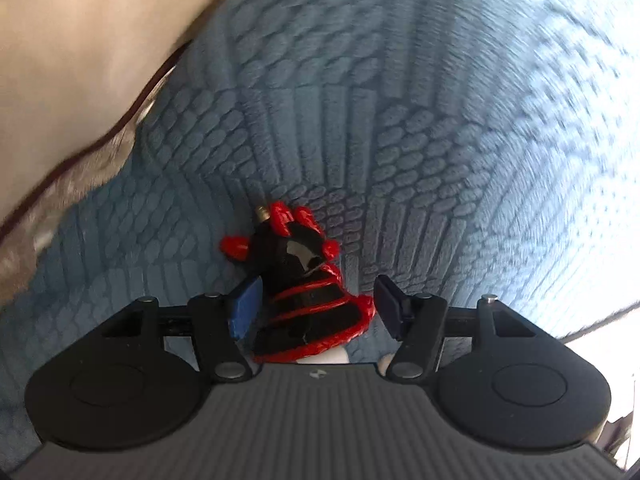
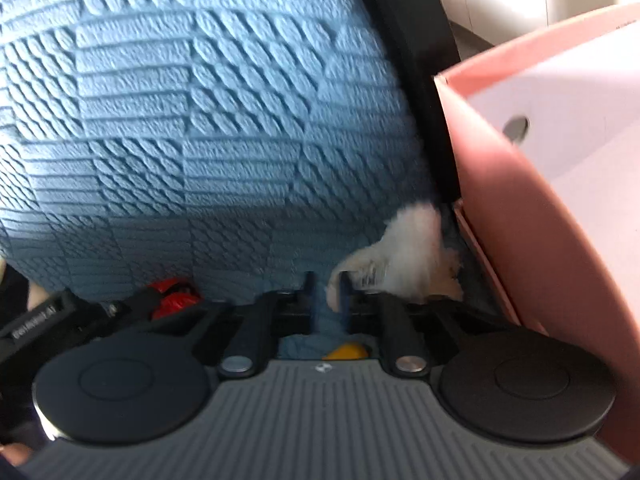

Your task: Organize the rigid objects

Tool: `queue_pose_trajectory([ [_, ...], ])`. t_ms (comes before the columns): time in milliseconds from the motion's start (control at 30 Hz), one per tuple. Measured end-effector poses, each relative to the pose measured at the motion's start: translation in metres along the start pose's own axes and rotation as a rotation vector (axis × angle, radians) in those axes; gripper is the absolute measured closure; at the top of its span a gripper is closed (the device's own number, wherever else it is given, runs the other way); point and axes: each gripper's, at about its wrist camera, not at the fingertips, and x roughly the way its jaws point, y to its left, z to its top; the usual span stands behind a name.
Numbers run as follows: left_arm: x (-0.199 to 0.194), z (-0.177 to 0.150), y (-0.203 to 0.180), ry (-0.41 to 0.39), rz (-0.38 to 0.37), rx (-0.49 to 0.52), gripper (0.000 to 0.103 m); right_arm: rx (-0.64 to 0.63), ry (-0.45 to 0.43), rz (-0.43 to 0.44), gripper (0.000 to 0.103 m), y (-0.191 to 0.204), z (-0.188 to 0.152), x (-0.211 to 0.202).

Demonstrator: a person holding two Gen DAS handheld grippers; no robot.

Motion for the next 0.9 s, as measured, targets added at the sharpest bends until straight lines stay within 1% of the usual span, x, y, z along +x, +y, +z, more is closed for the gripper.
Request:
queue_pose_trajectory([
  [67,0.002,0.0,0.009,-0.003,-0.002,-0.043,0.037,-0.043,-0.013,-0.024,0.1,0.002,-0.006,0.002],
  [167,0.006,-0.003,0.02,-0.015,-0.015,-0.076,0.038,-0.079,-0.022,-0.055,0.1,0.004,-0.011,0.002],
  [267,0.01,-0.006,0.021,-0.015,-0.012,-0.074,0.038,-0.089,-0.027,-0.06,0.1,0.007,-0.014,-0.004],
  [367,0.017,-0.014,0.016,-0.003,-0.005,-0.079,0.038,-0.14,-0.047,-0.086,0.1,0.014,-0.016,-0.009],
  [467,0.024,-0.014,0.016,-0.001,-0.023,-0.071,0.038,-0.146,-0.042,-0.078,0.1,0.018,-0.01,-0.01],
  [533,0.029,-0.015,0.015,0.0,-0.012,-0.063,0.041,-0.159,-0.038,-0.07,0.1,0.02,-0.013,-0.013],
  [600,0.031,-0.01,0.013,0.003,-0.012,-0.064,0.042,-0.171,-0.04,-0.072,0.1,0.021,-0.015,-0.015],
  [633,0.03,-0.01,0.013,0.005,-0.01,-0.064,0.047,-0.172,-0.038,-0.069,0.1,0.022,-0.017,-0.016],
  [700,0.028,-0.01,0.008,0.01,-0.004,-0.038,0.048,-0.178,-0.04,-0.07,0.1,0.021,-0.022,-0.022],
  [800,0.028,-0.014,-0.003,0.004,0.024,0.04,0.048,-0.212,-0.06,-0.074,0.1,0.027,-0.028,-0.028],
  [867,0.027,-0.017,-0.009,-0.001,0.037,0.072,0.048,-0.222,-0.069,-0.069,0.1,0.028,-0.03,-0.034],
  [900,0.026,-0.019,-0.012,-0.005,0.043,0.089,0.052,-0.22,-0.072,-0.068,0.1,0.027,-0.032,-0.037],
])
